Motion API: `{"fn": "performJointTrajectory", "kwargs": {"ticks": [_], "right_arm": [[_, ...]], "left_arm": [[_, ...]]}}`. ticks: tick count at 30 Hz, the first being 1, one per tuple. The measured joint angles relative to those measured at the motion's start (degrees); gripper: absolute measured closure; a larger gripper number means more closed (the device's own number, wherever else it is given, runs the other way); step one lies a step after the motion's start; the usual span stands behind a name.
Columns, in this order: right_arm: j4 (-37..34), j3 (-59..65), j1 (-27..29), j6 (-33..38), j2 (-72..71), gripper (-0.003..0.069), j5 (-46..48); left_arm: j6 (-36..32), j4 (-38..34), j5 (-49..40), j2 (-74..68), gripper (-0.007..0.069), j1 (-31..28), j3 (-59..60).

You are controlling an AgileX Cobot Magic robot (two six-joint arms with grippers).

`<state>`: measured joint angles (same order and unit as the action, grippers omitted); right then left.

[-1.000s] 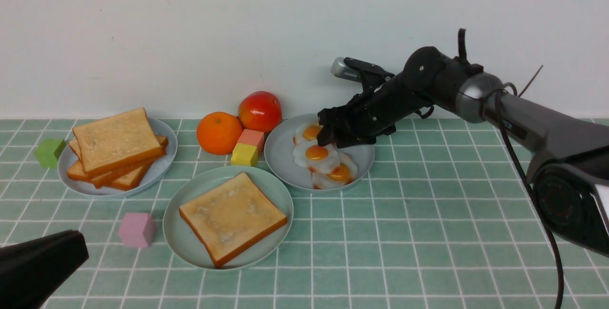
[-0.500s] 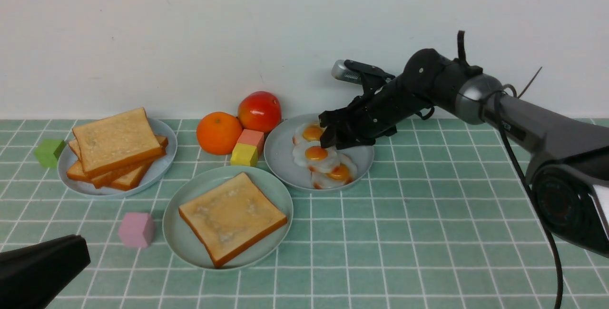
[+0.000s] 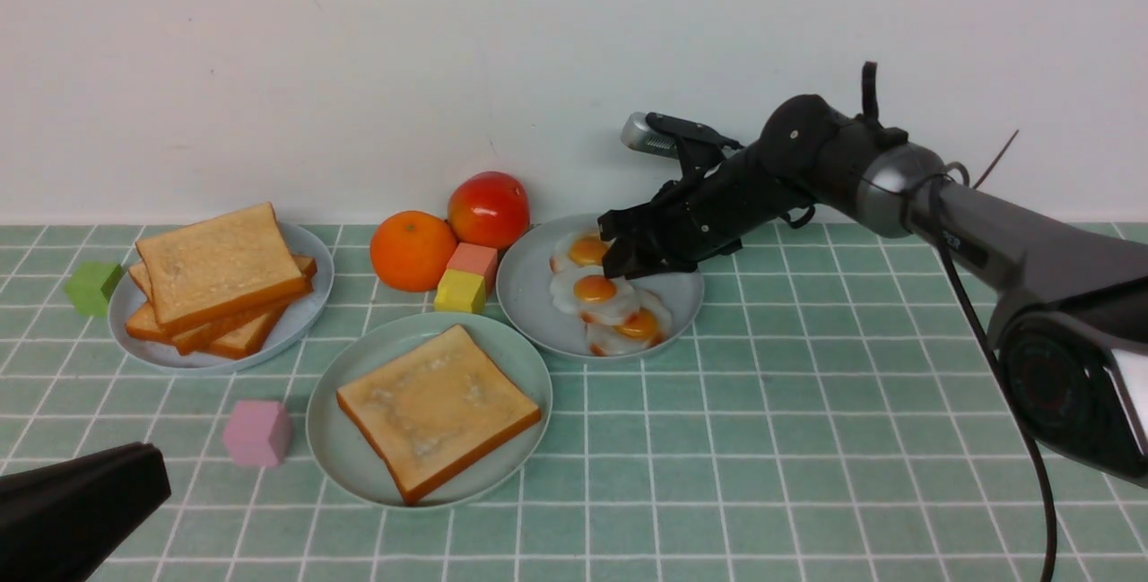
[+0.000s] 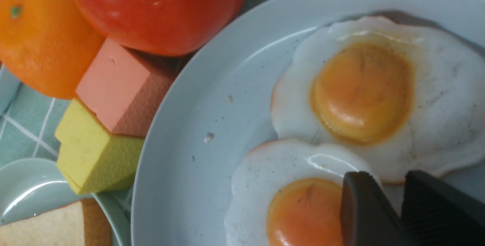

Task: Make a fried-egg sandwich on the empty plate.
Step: Use the right arm to grab a fried egg

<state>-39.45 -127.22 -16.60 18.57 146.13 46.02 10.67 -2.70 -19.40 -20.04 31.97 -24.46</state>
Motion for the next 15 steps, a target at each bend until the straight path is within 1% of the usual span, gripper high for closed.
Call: {"fn": "performJointTrajectory", "kwargs": {"ticks": [2, 4, 10, 11, 12, 15], "right_arm": [[-0.17, -0.01, 0.00, 0.00, 0.20, 0.0477, 0.00], [-0.24, -0.01, 0.00, 0.12, 0.21, 0.0497, 0.19], [-0.05, -0.01, 0.18, 0.36, 0.21, 0.0620, 1.16], [-0.05, -0.01, 0.18, 0.36, 0.21, 0.0623, 1.18], [-0.05, -0.01, 0.24, 0.40, 0.21, 0.0643, 1.39], [0.27, -0.01, 0.41, 0.40, -0.26, 0.0645, 2.41]], "left_arm": [[0.00, 0.00, 0.00, 0.00, 0.0630, 0.00, 0.00], [0.00, 0.00, 0.00, 0.00, 0.0628, 0.00, 0.00], [0.04, 0.00, 0.00, 0.00, 0.0627, 0.00, 0.00], [0.04, 0.00, 0.00, 0.00, 0.0627, 0.00, 0.00], [0.04, 0.00, 0.00, 0.00, 0.0627, 0.00, 0.00], [0.04, 0.00, 0.00, 0.00, 0.0626, 0.00, 0.00]]}}
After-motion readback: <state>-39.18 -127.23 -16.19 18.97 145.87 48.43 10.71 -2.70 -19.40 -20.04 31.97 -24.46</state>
